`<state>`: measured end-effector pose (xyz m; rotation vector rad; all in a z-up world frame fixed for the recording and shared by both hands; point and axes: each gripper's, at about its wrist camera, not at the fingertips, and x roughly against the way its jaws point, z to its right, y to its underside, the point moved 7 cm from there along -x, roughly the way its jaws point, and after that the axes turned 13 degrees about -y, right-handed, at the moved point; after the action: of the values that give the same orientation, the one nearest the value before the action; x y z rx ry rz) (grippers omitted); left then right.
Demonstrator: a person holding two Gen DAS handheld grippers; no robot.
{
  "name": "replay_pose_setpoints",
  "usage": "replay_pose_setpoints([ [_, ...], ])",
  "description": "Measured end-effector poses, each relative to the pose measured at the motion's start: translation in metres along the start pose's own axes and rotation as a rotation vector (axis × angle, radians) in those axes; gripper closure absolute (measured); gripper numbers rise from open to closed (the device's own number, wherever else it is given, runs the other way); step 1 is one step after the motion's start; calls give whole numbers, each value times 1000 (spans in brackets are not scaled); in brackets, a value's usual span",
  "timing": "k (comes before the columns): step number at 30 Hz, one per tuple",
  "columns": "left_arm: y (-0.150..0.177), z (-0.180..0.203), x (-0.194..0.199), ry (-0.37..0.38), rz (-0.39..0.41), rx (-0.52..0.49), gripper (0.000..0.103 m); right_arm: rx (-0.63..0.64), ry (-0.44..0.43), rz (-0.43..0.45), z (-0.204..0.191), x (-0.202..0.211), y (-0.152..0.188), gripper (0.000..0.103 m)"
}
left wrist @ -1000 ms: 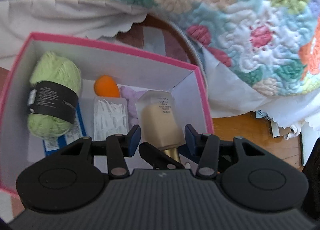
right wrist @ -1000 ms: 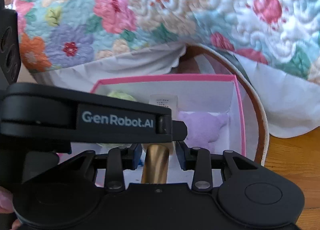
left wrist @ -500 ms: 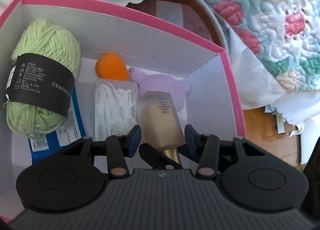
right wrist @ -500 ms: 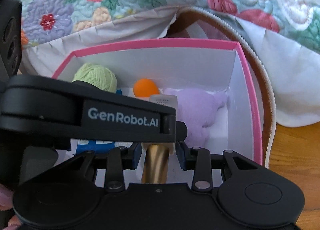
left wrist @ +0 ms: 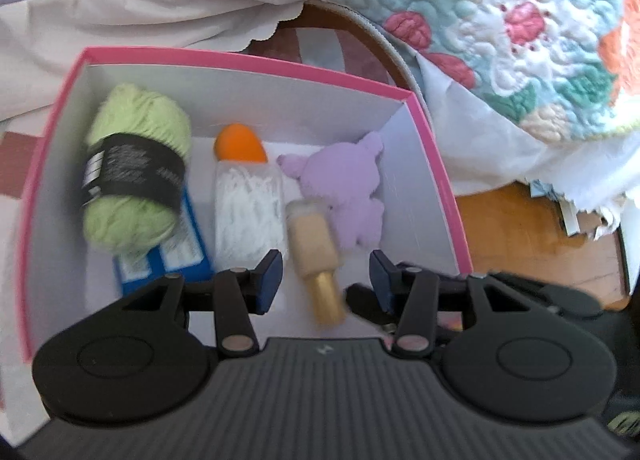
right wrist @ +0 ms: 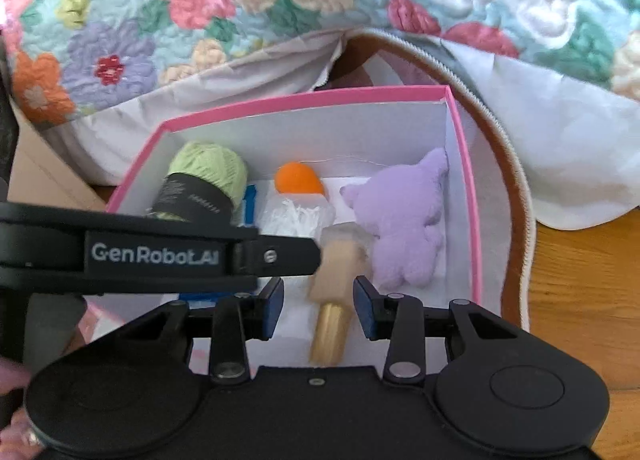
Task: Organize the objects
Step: 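Open the left gripper to release the bottle beside the lilac plush, then withdraw the left gripper from the box toward the white tissue pack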
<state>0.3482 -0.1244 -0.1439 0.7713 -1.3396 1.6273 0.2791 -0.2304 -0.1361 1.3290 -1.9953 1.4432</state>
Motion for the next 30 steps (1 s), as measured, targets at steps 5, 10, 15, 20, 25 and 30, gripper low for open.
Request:
replay_pose_setpoints([
  [5, 8, -11, 53, -7, 14, -19, 55, 86, -10, -17, -27, 42, 4, 59],
  [10, 16, -19, 113, -17, 21, -47, 53, 175, -2, -13, -60, 85, 7, 58],
  [15, 26, -25, 175, 15, 52, -96, 48, 235, -14, -9, -91, 121, 11, 53],
  [20, 41, -33, 221, -34, 75, -161, 45, 287, -10, -26, -120, 145, 23, 49],
  [25, 60, -51, 246, -44, 51, -171, 43, 340, -36, -50, -146, 157, 38, 42],
  [30, 82, -66, 248, -54, 48, -178, 41, 374, -79, -70, -168, 156, 60, 34],
])
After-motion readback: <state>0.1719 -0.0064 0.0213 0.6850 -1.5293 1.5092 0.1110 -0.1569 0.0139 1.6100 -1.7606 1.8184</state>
